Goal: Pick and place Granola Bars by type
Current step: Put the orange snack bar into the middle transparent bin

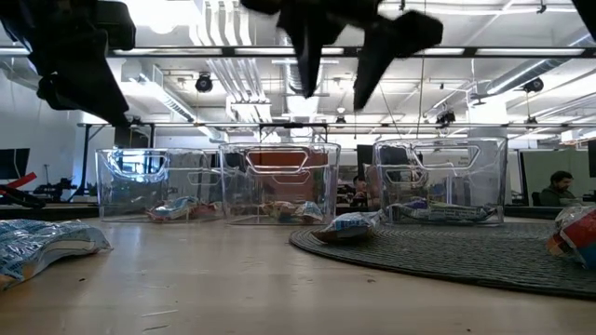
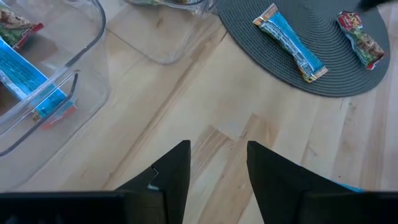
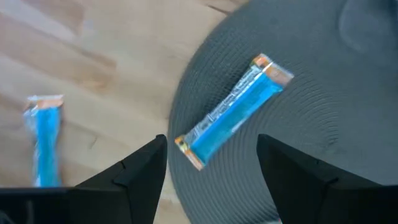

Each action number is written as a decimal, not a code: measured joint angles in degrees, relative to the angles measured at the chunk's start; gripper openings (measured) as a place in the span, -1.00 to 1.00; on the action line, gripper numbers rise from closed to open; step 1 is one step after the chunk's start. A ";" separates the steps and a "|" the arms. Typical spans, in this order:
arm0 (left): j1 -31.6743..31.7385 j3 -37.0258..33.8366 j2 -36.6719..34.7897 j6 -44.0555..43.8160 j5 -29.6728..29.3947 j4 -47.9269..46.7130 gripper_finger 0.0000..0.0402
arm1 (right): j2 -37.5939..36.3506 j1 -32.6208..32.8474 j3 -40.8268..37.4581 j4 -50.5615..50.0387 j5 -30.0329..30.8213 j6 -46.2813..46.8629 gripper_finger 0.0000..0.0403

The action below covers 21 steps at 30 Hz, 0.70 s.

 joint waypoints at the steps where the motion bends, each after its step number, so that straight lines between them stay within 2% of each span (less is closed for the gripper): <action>1: 0.00 0.00 0.00 0.00 0.01 0.13 -0.30 | 0.55 0.26 -0.91 0.98 0.00 1.66 0.18; 9: 0.00 -0.02 0.02 0.04 1.64 0.46 -0.30 | 2.01 0.62 -10.98 6.71 -0.07 10.19 0.18; 15: 0.00 -0.02 0.02 0.52 3.15 0.49 -0.30 | 2.01 0.68 -18.65 18.35 -0.31 14.83 0.18; 21: 0.00 -0.02 0.02 2.05 5.01 0.12 -0.30 | 2.01 0.64 -23.04 19.63 -0.29 16.75 0.18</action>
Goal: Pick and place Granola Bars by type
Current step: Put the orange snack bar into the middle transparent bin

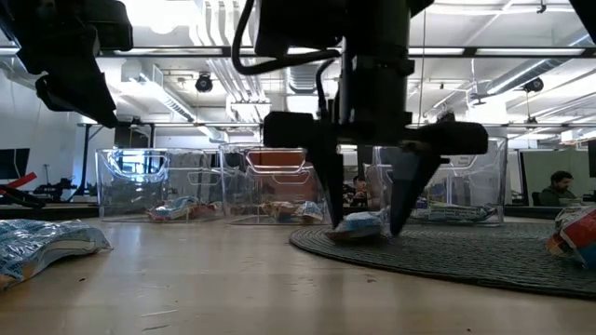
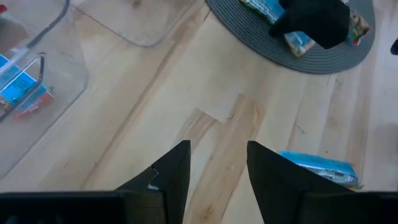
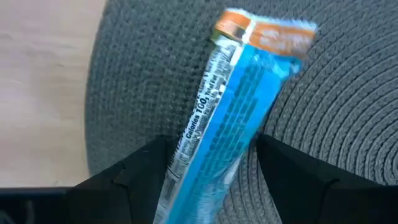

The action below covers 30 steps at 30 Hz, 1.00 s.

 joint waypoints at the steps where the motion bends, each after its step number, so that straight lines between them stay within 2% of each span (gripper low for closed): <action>1: 0.00 0.00 0.00 0.16 0.11 -0.05 -0.30 | 0.00 0.02 -0.22 0.09 0.00 -0.04 0.18; 7: 0.00 0.00 -0.01 0.72 0.12 -0.27 -0.30 | -0.07 0.02 -0.55 0.34 0.06 -1.53 0.04; 15: 0.00 -0.02 0.00 1.10 -0.06 -0.33 -0.30 | -0.16 0.22 2.05 0.20 0.62 -5.15 -0.53; 18: 0.00 -0.09 0.00 1.12 -0.45 -0.33 -0.30 | -1.10 1.02 5.30 -0.30 5.44 -7.39 -0.70; 21: 0.00 -0.38 -0.02 1.10 -0.48 0.02 -0.30 | -3.02 1.86 9.97 -1.61 11.36 -9.12 -0.78; 27: 0.00 -2.99 -0.02 0.12 -0.52 2.05 -0.30 | -5.53 0.42 21.34 -5.80 24.02 -18.74 -0.76; 30: -0.02 -4.38 -0.02 -1.83 -0.28 3.03 -0.30 | -5.75 -3.95 25.67 -7.86 24.74 -23.58 -0.73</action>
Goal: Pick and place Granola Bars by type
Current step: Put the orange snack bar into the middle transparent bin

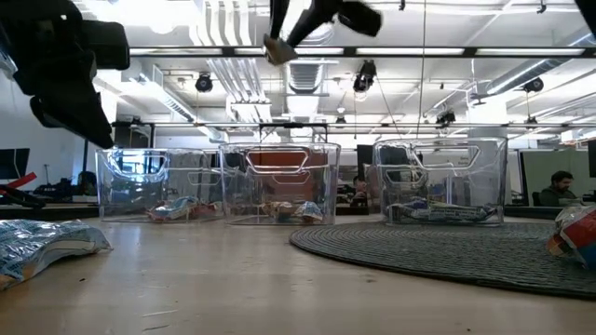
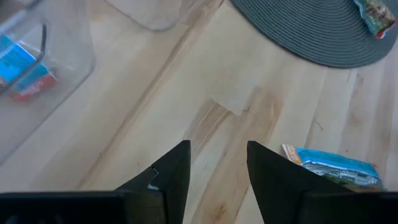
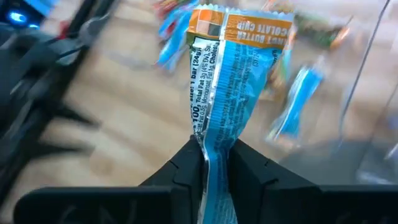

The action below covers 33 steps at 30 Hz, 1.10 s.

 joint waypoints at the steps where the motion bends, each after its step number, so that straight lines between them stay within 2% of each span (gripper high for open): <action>1: 0.00 -0.37 0.00 -0.56 0.12 0.54 -0.30 | 0.07 -2.11 0.62 -0.32 -1.49 -2.24 -0.72; 4: -0.02 -0.58 0.00 -0.98 0.39 1.11 -0.30 | 0.95 -8.96 0.64 0.23 -7.85 -7.95 -0.69; 8: -0.05 -0.58 -0.09 -1.11 0.39 1.95 -0.30 | 2.20 -16.57 -1.94 0.74 -13.37 -12.72 -0.61; 13: -0.17 -0.58 -0.13 -2.04 0.37 2.13 -0.30 | 3.68 -21.20 -3.96 1.28 -21.16 -15.72 -0.39; 18: -0.25 -0.58 -0.13 -2.29 0.37 2.53 -0.30 | 2.22 -16.97 -2.68 3.35 -16.40 -21.08 -0.20; 21: -0.24 -0.58 -0.13 -2.25 0.30 3.10 -0.30 | 0.62 -12.68 -1.60 3.25 -12.62 -30.80 -0.14; 24: -0.25 -0.58 -0.11 -1.98 -0.13 3.77 -0.30 | -0.86 -7.53 -1.13 1.36 -12.35 -42.21 -0.11; 28: -0.24 -0.58 -0.11 -1.44 -0.98 4.18 -0.30 | -1.81 -0.59 -1.06 -7.82 -13.65 -48.00 -0.12; 33: -0.24 -0.55 -0.11 -1.05 -1.04 6.27 -0.30 | -2.16 6.77 -1.53 -21.74 -15.18 -45.15 -0.14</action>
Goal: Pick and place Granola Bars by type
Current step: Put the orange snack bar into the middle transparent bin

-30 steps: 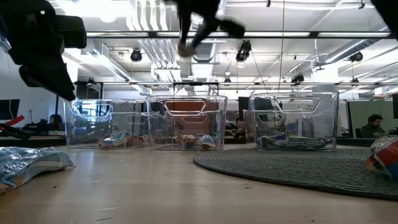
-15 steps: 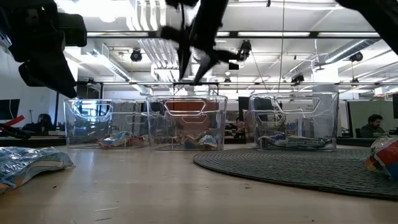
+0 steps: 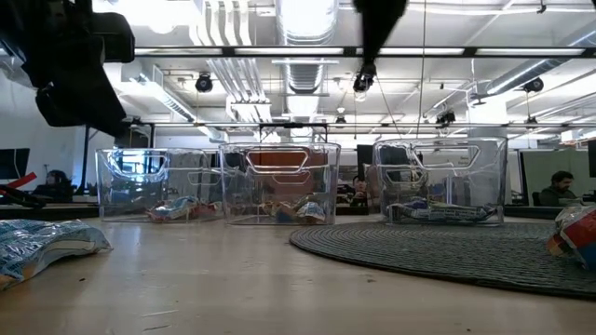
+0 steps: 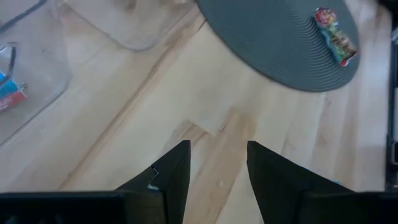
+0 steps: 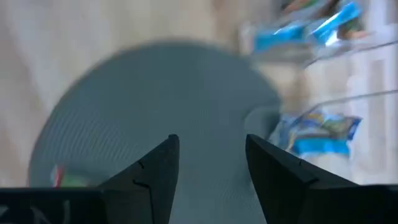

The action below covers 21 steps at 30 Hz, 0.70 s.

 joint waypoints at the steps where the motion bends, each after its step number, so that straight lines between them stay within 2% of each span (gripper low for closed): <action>1: 0.00 0.00 0.00 0.02 0.01 0.66 -0.30 | 0.00 1.66 -0.20 -1.01 -0.12 0.61 -0.14; 5: 0.00 0.00 0.00 0.08 1.30 4.54 -0.30 | -0.10 7.04 -0.84 -1.04 -0.34 1.25 -0.14; 8: 0.00 0.00 0.00 0.21 4.90 8.84 -0.30 | -0.07 9.01 -1.81 -0.18 -0.10 2.63 -0.15; 13: -0.02 -0.66 0.29 4.51 17.26 17.69 -0.30 | 0.15 11.16 -3.04 -0.38 -0.16 4.37 -0.14; 16: -0.39 -0.67 1.12 10.10 24.14 18.00 -0.30 | 0.17 11.58 -3.95 -0.29 -0.34 5.35 -0.14; 21: -4.28 -0.69 2.04 13.33 25.52 17.28 -0.30 | 0.17 13.26 -4.34 -0.27 -0.54 8.33 -0.12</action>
